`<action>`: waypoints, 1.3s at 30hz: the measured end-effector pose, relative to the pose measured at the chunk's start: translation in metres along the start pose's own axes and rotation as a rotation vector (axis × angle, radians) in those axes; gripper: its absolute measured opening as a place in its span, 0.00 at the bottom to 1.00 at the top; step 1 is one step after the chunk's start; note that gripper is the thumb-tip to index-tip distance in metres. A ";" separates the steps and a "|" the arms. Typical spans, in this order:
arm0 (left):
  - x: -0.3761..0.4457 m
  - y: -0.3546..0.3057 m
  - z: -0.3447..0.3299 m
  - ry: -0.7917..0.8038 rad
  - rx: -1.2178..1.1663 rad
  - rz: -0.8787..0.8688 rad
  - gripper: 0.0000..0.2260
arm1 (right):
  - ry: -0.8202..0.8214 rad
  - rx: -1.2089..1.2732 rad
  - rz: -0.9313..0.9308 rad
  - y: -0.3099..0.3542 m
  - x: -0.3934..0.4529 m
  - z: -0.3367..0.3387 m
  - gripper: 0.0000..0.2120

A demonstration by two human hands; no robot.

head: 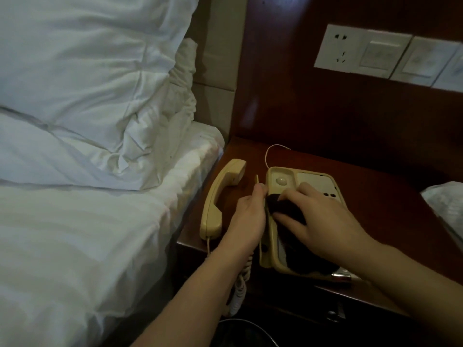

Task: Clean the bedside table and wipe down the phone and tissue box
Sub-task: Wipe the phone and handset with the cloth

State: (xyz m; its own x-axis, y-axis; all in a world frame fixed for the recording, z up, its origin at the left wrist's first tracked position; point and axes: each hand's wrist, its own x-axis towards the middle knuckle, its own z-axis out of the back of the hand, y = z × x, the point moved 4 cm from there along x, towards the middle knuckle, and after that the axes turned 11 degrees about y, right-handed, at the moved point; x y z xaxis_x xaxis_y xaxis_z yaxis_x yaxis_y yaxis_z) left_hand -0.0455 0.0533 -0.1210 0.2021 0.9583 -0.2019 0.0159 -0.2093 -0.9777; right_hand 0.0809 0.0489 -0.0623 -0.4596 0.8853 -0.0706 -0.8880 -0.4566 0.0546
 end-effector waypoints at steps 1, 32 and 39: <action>-0.001 -0.001 -0.001 0.001 -0.004 0.001 0.19 | -0.013 -0.006 -0.016 -0.001 0.005 0.003 0.15; 0.003 0.004 -0.002 0.027 0.028 -0.019 0.23 | -0.066 -0.094 -0.102 0.021 -0.007 -0.010 0.15; 0.003 0.000 -0.003 0.030 0.066 -0.025 0.22 | -0.141 -0.111 -0.236 -0.003 0.028 0.007 0.15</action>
State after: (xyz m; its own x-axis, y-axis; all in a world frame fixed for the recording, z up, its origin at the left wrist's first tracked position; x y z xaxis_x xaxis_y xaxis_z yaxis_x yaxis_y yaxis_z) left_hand -0.0419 0.0555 -0.1218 0.2322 0.9565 -0.1767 -0.0436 -0.1713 -0.9843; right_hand 0.0706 0.0755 -0.0577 -0.2402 0.9681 0.0714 -0.9700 -0.2365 -0.0566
